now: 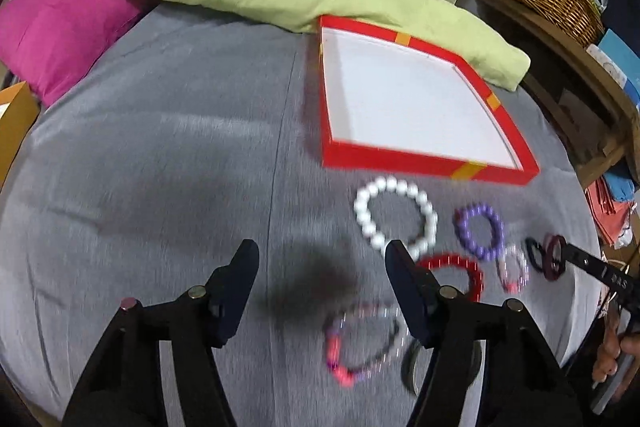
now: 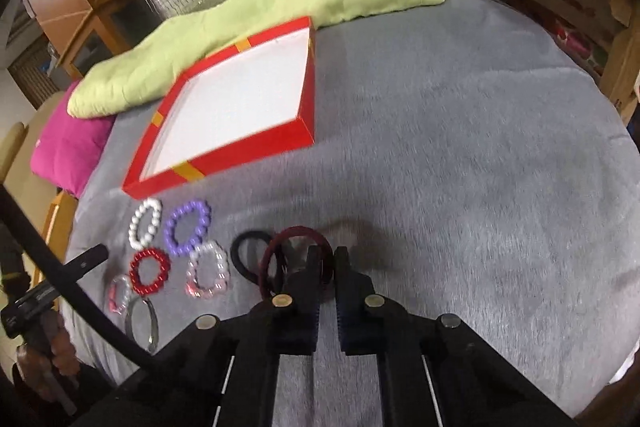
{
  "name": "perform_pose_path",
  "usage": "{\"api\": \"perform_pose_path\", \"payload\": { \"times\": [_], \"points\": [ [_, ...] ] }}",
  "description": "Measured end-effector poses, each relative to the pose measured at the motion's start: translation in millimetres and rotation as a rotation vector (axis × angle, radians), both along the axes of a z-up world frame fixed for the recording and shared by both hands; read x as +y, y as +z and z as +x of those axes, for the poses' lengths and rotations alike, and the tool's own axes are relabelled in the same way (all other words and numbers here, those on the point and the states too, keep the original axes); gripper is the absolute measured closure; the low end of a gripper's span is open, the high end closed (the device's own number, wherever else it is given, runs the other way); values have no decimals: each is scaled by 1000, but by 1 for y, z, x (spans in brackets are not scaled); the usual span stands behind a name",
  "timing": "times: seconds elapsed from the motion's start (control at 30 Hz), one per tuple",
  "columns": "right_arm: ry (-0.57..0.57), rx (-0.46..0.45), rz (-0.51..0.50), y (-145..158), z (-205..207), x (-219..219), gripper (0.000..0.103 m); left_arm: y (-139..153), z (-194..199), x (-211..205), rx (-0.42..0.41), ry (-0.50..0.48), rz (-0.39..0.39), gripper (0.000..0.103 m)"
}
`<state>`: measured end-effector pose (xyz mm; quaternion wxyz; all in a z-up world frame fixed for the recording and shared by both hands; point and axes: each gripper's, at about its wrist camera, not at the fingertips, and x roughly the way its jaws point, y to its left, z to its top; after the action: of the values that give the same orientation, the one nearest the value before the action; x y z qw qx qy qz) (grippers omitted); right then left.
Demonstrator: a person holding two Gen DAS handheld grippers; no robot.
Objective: Organize jewelry
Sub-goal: 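Grasp the maroon hair tie with the right tool while the left tool grasps the white pearl bracelet, then carry both items into the red tray and open both tools to release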
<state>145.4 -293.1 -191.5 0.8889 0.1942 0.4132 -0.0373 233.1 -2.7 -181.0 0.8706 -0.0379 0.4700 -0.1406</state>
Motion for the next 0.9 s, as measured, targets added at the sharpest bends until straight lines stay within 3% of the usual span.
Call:
{"api": "perform_pose_path", "payload": {
  "times": [0.27, 0.33, 0.37, 0.4, 0.43, 0.53, 0.6, 0.63, 0.7, 0.83, 0.9],
  "points": [
    [-32, 11, 103, -2, -1, -20, 92, -4, 35, -29, 46, -49, 29, 36],
    [-41, 14, 98, -3, -2, -23, 78, -9, 37, -35, 58, -63, 31, 37],
    [-41, 15, 101, -3, -3, -24, 60, -12, 39, -37, 60, -69, 22, 42],
    [-41, 9, 104, -3, -4, -25, 43, -15, 39, -39, 63, -77, 19, 54],
    [-43, -2, 103, -2, -6, -26, 43, -19, 39, -41, 71, -91, 16, 60],
    [-19, -2, 58, -3, -2, -21, 49, -21, 35, -44, 36, -110, 35, 68],
    [4, 39, 51, -10, 5, -16, 73, -21, 34, -45, 26, -120, 44, 84],
    [15, 62, 32, -13, 10, -12, 75, -21, 34, -44, 22, -120, 45, 86],
    [19, 59, -55, -11, 12, -2, 98, -21, 35, -43, 19, -119, 39, 93],
    [16, 12, -84, -4, 10, 4, 98, -10, 30, -34, -8, -132, -10, 94],
    [9, -56, -71, 7, 7, 5, 98, 0, 23, -31, -43, -143, -17, 94]
  ]
}}
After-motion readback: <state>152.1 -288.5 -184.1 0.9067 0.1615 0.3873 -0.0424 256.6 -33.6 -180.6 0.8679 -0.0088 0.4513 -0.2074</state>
